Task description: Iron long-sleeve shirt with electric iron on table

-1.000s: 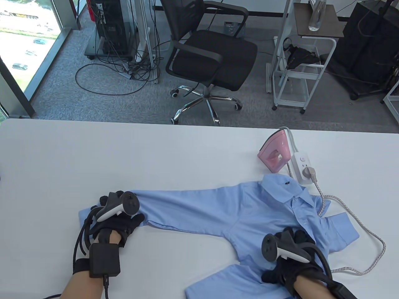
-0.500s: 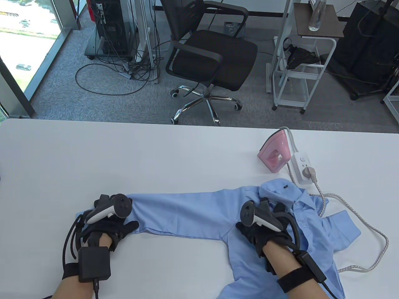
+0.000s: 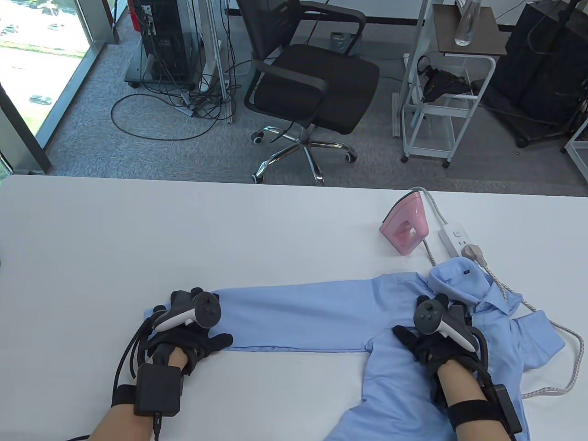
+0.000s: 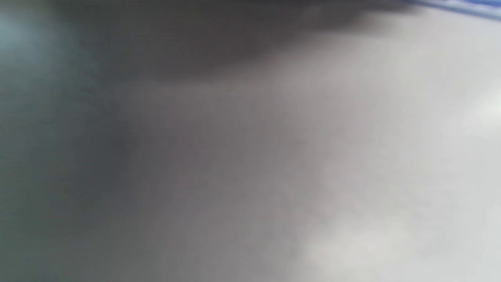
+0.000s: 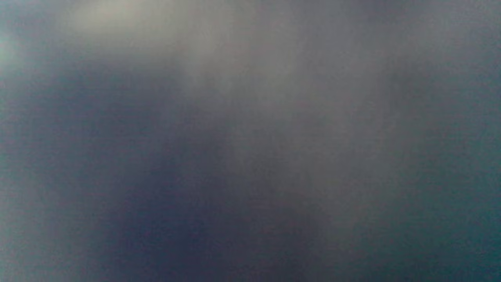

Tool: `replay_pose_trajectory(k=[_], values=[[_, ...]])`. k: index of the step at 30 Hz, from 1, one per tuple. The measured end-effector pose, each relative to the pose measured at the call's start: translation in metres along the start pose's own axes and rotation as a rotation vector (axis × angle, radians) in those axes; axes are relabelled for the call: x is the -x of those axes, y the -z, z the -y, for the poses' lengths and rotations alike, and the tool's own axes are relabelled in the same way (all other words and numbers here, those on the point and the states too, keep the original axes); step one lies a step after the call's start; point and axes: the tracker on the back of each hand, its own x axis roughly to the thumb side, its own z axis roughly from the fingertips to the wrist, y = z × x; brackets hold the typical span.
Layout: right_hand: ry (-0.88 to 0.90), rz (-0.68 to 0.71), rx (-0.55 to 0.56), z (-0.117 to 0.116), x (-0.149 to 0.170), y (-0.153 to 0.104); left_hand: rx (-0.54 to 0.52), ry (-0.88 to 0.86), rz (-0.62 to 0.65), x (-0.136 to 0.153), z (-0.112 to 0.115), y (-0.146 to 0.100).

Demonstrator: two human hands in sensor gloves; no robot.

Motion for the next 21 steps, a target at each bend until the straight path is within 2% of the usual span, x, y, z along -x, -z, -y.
replay_pose_trajectory(k=[3, 6, 10, 13, 16, 19, 21], values=[[-0.032, 0.015, 0.017, 0.001, -0.004, -0.006, -0.026, -0.011, 0.045, 0.002, -0.005, -0.005], [-0.105, 0.045, 0.035, 0.016, -0.015, -0.023, -0.151, -0.106, 0.06, 0.011, -0.017, -0.023], [0.033, 0.216, 0.247, 0.064, -0.039, -0.064, -0.232, -0.115, -0.008, 0.036, -0.026, -0.047], [0.17, 0.275, 0.416, 0.103, -0.05, -0.073, -0.208, -0.082, -0.058, 0.052, -0.018, -0.046], [0.358, 0.236, 0.575, 0.143, -0.051, -0.054, -0.175, -0.084, -0.082, 0.063, -0.006, -0.039], [0.448, 0.123, 0.635, 0.167, -0.046, -0.024, -0.094, -0.093, -0.097, 0.07, 0.01, -0.029], [0.491, 0.047, 0.641, 0.177, -0.04, -0.007, -0.094, -0.142, -0.076, 0.071, 0.011, -0.03]])
